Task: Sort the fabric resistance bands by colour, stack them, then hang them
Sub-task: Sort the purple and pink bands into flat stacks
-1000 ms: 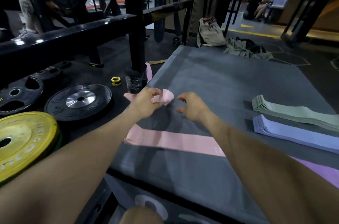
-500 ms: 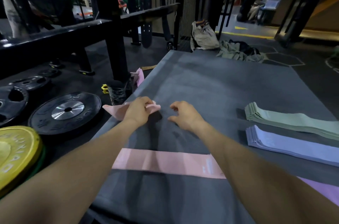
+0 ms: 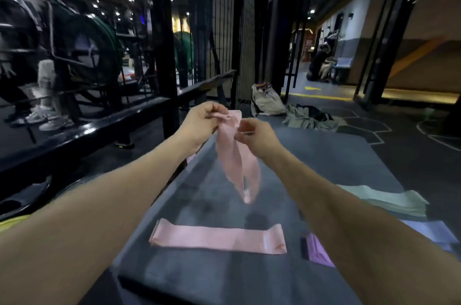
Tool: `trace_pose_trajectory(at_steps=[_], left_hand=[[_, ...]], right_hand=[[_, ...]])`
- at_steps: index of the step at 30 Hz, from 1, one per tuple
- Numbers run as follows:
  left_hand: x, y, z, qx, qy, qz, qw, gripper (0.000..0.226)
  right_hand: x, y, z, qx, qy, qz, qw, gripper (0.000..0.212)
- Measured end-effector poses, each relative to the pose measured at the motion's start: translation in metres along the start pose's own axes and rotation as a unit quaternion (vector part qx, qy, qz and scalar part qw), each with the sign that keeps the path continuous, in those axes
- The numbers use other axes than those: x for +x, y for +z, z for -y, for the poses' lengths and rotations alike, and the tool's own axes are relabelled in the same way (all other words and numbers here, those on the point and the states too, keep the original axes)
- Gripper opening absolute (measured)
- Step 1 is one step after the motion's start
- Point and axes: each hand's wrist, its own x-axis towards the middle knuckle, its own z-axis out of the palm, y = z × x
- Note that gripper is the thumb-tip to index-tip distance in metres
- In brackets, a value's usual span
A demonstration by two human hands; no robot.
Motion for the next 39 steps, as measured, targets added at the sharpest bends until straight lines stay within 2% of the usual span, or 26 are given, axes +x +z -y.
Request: trace_pose_trajectory(at_steps=[5, 7, 10, 13, 16, 19, 25, 28, 30, 32, 39], left_hand=[[-0.023, 0.004, -0.059, -0.133, 0.016, 0.035, 0.990, 0.030], [-0.033, 0.006, -0.076, -0.185, 0.005, 0.046, 0.982, 0.030], [-0.046, 0.013, -0.089, -0.218, -0.030, 0.035, 0.975, 0.032], [-0.059, 0.017, -0.091, -0.245, -0.084, 0.034, 0.965, 0.030], [-0.073, 0.019, -0.089, -0.207, -0.120, 0.082, 0.968, 0.033], [-0.085, 0.022, -0.084, -0.135, -0.123, 0.118, 0.976, 0.023], [-0.101, 0.015, -0.070, -0.138, -0.126, 0.078, 0.979, 0.024], [-0.106, 0.014, -0.067, -0.056, -0.139, 0.057, 0.987, 0.017], [-0.107, 0.011, -0.061, 0.017, -0.146, 0.049, 0.988, 0.012], [-0.107, 0.009, -0.054, 0.031, -0.159, 0.044, 0.986, 0.009], [-0.103, 0.005, -0.044, -0.072, -0.150, 0.057, 0.984, 0.016]], right_hand=[[-0.018, -0.032, 0.041, -0.010, -0.058, -0.029, 0.998, 0.024], [-0.029, -0.044, 0.053, -0.001, -0.066, -0.050, 0.997, 0.009], [-0.050, -0.060, 0.066, 0.015, -0.084, -0.056, 0.995, 0.021], [-0.073, -0.073, 0.071, 0.042, -0.090, -0.016, 0.995, 0.035], [-0.087, -0.076, 0.069, 0.074, -0.068, 0.035, 0.994, 0.032], [-0.094, -0.078, 0.065, 0.138, -0.037, 0.072, 0.987, 0.024], [-0.107, -0.081, 0.063, 0.190, 0.023, 0.034, 0.981, 0.024], [-0.112, -0.085, 0.062, 0.202, 0.023, 0.040, 0.978, 0.026], [-0.116, -0.086, 0.063, 0.190, 0.020, 0.059, 0.980, 0.026], [-0.118, -0.086, 0.061, 0.169, 0.016, 0.071, 0.983, 0.024], [-0.116, -0.084, 0.051, -0.044, -0.049, 0.051, 0.996, 0.021]])
